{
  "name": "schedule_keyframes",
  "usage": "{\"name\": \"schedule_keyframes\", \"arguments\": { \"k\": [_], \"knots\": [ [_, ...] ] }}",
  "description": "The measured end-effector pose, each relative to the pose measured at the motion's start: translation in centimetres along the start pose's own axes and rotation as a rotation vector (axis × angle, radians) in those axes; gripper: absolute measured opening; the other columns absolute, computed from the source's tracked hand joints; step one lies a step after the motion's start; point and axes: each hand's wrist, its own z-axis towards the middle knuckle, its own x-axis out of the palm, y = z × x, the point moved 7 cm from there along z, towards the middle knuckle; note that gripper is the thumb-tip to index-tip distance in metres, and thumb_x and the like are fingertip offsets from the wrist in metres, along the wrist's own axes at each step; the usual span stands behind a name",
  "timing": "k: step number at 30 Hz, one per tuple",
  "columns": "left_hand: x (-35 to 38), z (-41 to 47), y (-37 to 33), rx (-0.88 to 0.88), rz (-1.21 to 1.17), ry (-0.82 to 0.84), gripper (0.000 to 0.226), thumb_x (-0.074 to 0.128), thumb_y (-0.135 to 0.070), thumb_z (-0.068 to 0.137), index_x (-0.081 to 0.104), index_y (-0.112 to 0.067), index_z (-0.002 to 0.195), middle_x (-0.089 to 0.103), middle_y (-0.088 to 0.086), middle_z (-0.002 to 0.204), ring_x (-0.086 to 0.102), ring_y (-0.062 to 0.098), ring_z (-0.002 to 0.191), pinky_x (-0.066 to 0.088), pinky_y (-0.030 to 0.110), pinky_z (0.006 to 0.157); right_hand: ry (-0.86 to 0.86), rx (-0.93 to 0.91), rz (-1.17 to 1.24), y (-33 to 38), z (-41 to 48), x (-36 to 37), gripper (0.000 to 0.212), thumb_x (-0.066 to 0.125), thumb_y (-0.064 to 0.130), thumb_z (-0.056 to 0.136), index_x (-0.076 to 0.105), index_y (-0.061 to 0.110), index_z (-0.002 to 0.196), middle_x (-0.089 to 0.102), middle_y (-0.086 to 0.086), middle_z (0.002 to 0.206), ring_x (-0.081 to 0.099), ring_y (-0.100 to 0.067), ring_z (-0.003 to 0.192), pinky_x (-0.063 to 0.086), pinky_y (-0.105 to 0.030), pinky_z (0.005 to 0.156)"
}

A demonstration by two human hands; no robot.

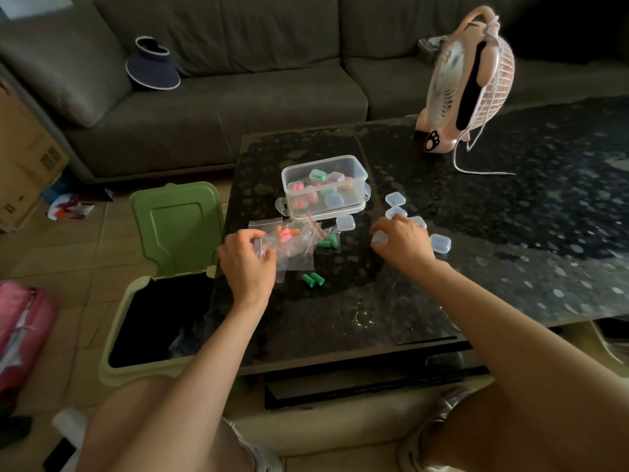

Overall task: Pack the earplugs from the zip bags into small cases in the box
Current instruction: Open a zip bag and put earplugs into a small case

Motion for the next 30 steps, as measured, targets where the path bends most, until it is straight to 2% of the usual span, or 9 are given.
{"name": "schedule_keyframes", "arguments": {
  "k": [3, 5, 9, 13, 17, 20, 23, 28, 30],
  "knots": [
    [2.0, -1.2, -2.2, 0.189, -0.116, 0.229, 0.022, 0.071, -0.011, 0.079, 0.059, -0.017, 0.096, 0.060, -0.006, 0.108, 0.050, 0.017, 0.114, 0.040, 0.038, 0.102, 0.081, 0.000, 0.365, 2.2, -0.4, -0.4, 0.032, 0.066, 0.023, 0.083, 0.063, 0.021, 0.115, 0.064, -0.001, 0.102, 0.062, -0.016, 0.085, 0.051, -0.024, 0.068],
    [3.2, -2.5, -3.4, 0.243, -0.153, 0.374, 0.029, 0.074, -0.015, 0.077, 0.059, -0.015, 0.102, 0.058, -0.008, 0.115, 0.046, 0.006, 0.117, 0.021, 0.014, 0.111, 0.240, 0.000, 0.660, 4.4, -1.2, 0.2, 0.036, 0.070, 0.016, 0.082, 0.061, 0.020, 0.116, 0.062, -0.002, 0.100, 0.062, -0.015, 0.083, 0.052, -0.018, 0.063],
    [3.2, -3.6, -5.2, 0.256, -0.241, 0.422, 0.039, 0.074, -0.017, 0.077, 0.057, -0.008, 0.110, 0.054, -0.004, 0.117, 0.054, 0.007, 0.102, 0.042, 0.010, 0.093, 0.479, 0.020, 0.979, 7.8, -3.1, 1.6, 0.046, 0.065, 0.002, 0.083, 0.051, 0.016, 0.125, 0.056, -0.011, 0.106, 0.064, -0.026, 0.095, 0.057, -0.035, 0.083],
    [2.4, -3.3, -5.3, 0.230, -0.201, 0.360, 0.037, 0.073, -0.008, 0.078, 0.056, 0.001, 0.109, 0.057, 0.009, 0.115, 0.056, 0.010, 0.093, 0.011, -0.017, 0.076, 0.545, 0.043, 1.076, 8.7, -3.3, 1.9, 0.049, 0.061, -0.001, 0.085, 0.047, 0.014, 0.129, 0.053, -0.011, 0.110, 0.063, -0.024, 0.098, 0.056, -0.034, 0.085],
    [2.0, -3.0, -4.8, 0.214, -0.191, 0.335, 0.041, 0.075, -0.015, 0.076, 0.056, -0.005, 0.111, 0.057, 0.008, 0.119, 0.056, 0.008, 0.096, 0.018, 0.003, 0.105, 0.566, 0.033, 1.126, 9.6, -3.3, 2.1, 0.052, 0.061, -0.004, 0.084, 0.046, 0.011, 0.131, 0.053, -0.013, 0.111, 0.063, -0.027, 0.099, 0.057, -0.034, 0.084],
    [2.2, -2.3, -3.5, 0.181, -0.210, 0.331, 0.042, 0.078, -0.019, 0.074, 0.057, -0.008, 0.109, 0.058, 0.009, 0.116, 0.054, -0.005, 0.093, 0.040, 0.016, 0.099, 0.561, 0.010, 1.164, 10.5, -3.3, 2.3, 0.051, 0.063, -0.004, 0.083, 0.048, 0.012, 0.129, 0.052, -0.015, 0.110, 0.063, -0.030, 0.100, 0.057, -0.036, 0.085],
    [1.6, -1.8, -2.4, 0.128, -0.213, 0.281, 0.037, 0.078, -0.028, 0.073, 0.058, -0.018, 0.102, 0.064, -0.003, 0.099, 0.064, 0.015, 0.093, 0.045, 0.055, 0.096, 0.574, -0.015, 1.115, 11.2, -3.3, 2.5, 0.046, 0.064, 0.004, 0.085, 0.049, 0.014, 0.127, 0.055, -0.011, 0.105, 0.065, -0.025, 0.094, 0.057, -0.036, 0.085],
    [0.5, -1.2, -1.5, 0.077, -0.253, 0.258, 0.043, 0.083, -0.026, 0.067, 0.063, -0.010, 0.101, 0.068, 0.007, 0.095, 0.066, 0.016, 0.082, 0.057, 0.030, 0.071, 0.469, 0.070, 1.046, 11.1, -2.6, 2.7, 0.035, 0.057, 0.033, 0.093, 0.056, 0.010, 0.119, 0.064, -0.010, 0.101, 0.067, -0.014, 0.073, 0.059, -0.027, 0.066],
    [0.4, -1.4, -1.2, 0.098, -0.243, 0.281, 0.041, 0.085, -0.028, 0.064, 0.064, -0.011, 0.095, 0.068, 0.004, 0.088, 0.064, 0.012, 0.075, 0.055, 0.025, 0.068, 0.371, 0.055, 0.699, 10.3, -2.0, 3.2, 0.036, 0.062, 0.035, 0.089, 0.059, 0.009, 0.115, 0.063, -0.006, 0.100, 0.065, -0.016, 0.079, 0.056, -0.026, 0.067]
  ]
}}
